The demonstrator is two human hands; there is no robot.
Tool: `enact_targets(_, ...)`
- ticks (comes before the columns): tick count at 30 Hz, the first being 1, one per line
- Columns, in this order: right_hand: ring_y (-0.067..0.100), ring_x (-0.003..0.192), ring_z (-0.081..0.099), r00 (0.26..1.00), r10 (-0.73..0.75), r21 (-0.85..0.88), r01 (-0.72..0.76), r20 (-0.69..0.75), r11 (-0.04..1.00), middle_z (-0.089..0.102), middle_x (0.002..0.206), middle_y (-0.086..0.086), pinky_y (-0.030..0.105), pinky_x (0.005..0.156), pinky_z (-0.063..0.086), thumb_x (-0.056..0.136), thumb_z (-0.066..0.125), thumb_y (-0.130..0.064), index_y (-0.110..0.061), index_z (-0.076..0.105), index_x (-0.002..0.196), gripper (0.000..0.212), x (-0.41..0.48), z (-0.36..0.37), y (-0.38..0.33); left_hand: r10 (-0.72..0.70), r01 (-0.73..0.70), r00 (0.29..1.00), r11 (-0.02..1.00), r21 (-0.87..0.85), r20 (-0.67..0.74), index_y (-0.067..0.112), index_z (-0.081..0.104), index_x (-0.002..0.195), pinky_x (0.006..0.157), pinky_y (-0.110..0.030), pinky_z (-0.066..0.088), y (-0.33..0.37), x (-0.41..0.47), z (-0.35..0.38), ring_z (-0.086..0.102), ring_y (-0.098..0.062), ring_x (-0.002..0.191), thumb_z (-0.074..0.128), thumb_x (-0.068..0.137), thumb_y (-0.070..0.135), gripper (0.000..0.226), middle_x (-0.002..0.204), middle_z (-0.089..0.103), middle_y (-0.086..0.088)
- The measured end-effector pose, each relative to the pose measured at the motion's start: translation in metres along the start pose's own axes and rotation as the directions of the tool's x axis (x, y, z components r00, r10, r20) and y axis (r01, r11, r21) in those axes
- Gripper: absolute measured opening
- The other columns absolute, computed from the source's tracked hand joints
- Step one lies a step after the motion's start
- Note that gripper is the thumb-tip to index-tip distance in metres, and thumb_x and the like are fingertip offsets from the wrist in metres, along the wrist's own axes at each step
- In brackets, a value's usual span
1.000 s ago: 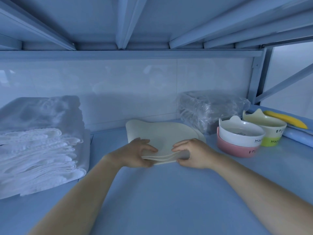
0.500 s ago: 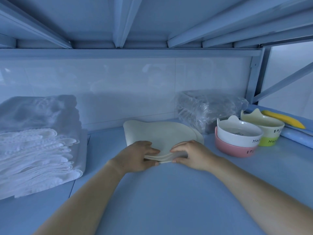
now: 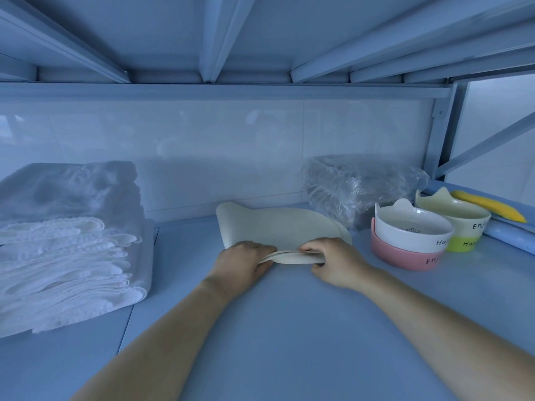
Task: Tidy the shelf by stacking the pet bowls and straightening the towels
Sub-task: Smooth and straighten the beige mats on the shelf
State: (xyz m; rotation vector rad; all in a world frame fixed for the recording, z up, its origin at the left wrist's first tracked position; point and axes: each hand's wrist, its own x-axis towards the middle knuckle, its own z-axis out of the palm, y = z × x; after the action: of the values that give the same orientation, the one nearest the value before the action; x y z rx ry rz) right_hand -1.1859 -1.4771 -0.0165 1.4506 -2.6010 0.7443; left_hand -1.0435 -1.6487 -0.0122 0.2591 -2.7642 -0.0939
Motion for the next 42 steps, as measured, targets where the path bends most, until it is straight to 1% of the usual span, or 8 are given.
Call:
enact_targets(6, 0.018, 0.094, 0.059, 0.999, 0.035, -0.082, -0.036, -0.014, 0.996, 0.067, 0.097, -0.006, 0.032, 0.075, 0.049, 0.085, 0.054, -0.019, -0.03, 0.065, 0.099, 0.021, 0.02, 0.003, -0.009, -0.049, 0.049, 0.996, 0.999, -0.002, 0.069, 0.038, 0.045, 0.129, 0.087, -0.038, 0.048, 0.0, 0.007, -0.003, 0.045, -0.02, 0.12, 0.041, 0.091, 0.013, 0.046, 0.126, 0.051, 0.005)
enact_targets(10, 0.02, 0.084, 0.06, 0.999, 0.052, -0.095, -0.05, 0.017, 0.994, 0.068, 0.085, 0.0, 0.03, 0.069, 0.047, 0.084, 0.058, -0.021, -0.025, 0.07, 0.088, 0.014, 0.028, -0.002, -0.01, -0.123, 0.115, 0.974, 0.992, 0.05, 0.192, 0.038, 0.03, 0.141, 0.105, -0.041, 0.037, -0.002, 0.01, 0.001, 0.024, -0.025, 0.137, 0.035, 0.088, -0.001, 0.065, 0.151, 0.025, -0.004)
enact_targets(17, 0.027, 0.078, 0.057, 0.999, 0.041, -0.174, -0.041, -0.003, 0.984, 0.063, 0.075, 0.01, 0.034, 0.063, 0.046, 0.077, 0.05, -0.004, -0.014, 0.067, 0.078, 0.019, 0.036, 0.003, -0.009, -0.147, 0.136, 0.979, 0.987, 0.084, 0.14, 0.042, 0.025, 0.14, 0.088, -0.035, 0.046, -0.004, 0.01, 0.006, 0.036, -0.019, 0.126, 0.04, 0.083, -0.002, 0.074, 0.133, 0.044, 0.002)
enact_targets(27, 0.029, 0.082, 0.06, 0.996, 0.041, -0.192, -0.055, -0.075, 0.98, 0.066, 0.081, 0.012, 0.035, 0.068, 0.047, 0.073, 0.047, 0.002, -0.013, 0.069, 0.084, 0.029, 0.052, -0.001, -0.02, -0.182, 0.182, 0.983, 0.983, 0.0, -0.009, 0.042, 0.034, 0.137, 0.088, -0.034, 0.046, -0.011, 0.015, 0.009, 0.039, -0.017, 0.125, 0.043, 0.081, 0.002, 0.069, 0.128, 0.049, 0.007)
enact_targets(30, 0.027, 0.087, 0.06, 0.999, 0.021, -0.149, -0.027, -0.044, 0.989, 0.068, 0.087, 0.008, 0.033, 0.07, 0.046, 0.078, 0.048, -0.001, -0.02, 0.07, 0.089, 0.031, 0.04, 0.007, -0.014, -0.121, 0.12, 0.992, 0.992, -0.045, -0.036, 0.037, 0.042, 0.134, 0.094, -0.033, 0.045, -0.018, 0.008, 0.011, 0.037, -0.015, 0.129, 0.045, 0.083, 0.009, 0.058, 0.133, 0.048, 0.007)
enact_targets(33, 0.026, 0.096, 0.06, 0.997, -0.011, -0.172, -0.002, -0.076, 0.985, 0.068, 0.097, 0.005, 0.032, 0.074, 0.049, 0.079, 0.053, -0.008, -0.019, 0.067, 0.096, 0.024, 0.031, 0.009, -0.007, 0.05, -0.07, 0.992, 0.983, -0.172, -0.115, 0.025, 0.059, 0.121, 0.091, -0.032, 0.047, -0.028, -0.001, 0.005, 0.052, -0.016, 0.114, 0.054, 0.077, 0.011, 0.046, 0.118, 0.06, 0.004)
enact_targets(36, 0.023, 0.101, 0.058, 0.994, -0.03, -0.281, 0.0, -0.102, 0.96, 0.066, 0.103, 0.0, 0.035, 0.078, 0.051, 0.077, 0.052, -0.008, -0.022, 0.066, 0.1, 0.03, 0.029, 0.006, -0.003, 0.134, -0.151, 0.985, 0.973, -0.173, -0.104, 0.024, 0.065, 0.113, 0.089, -0.026, 0.046, -0.032, -0.006, -0.002, 0.057, -0.014, 0.107, 0.056, 0.073, 0.009, 0.043, 0.112, 0.065, 0.006)
enact_targets(42, 0.025, 0.097, 0.061, 0.987, 0.072, -0.223, -0.103, -0.145, 0.969, 0.07, 0.1, 0.004, 0.035, 0.078, 0.052, 0.077, 0.05, 0.0, -0.022, 0.071, 0.097, 0.036, 0.031, 0.005, 0.006, 0.021, -0.022, 1.0, 0.994, -0.109, -0.012, 0.033, 0.058, 0.121, 0.095, -0.028, 0.042, -0.034, 0.002, 0.006, 0.051, -0.018, 0.118, 0.041, 0.088, 0.004, 0.048, 0.125, 0.059, 0.004)
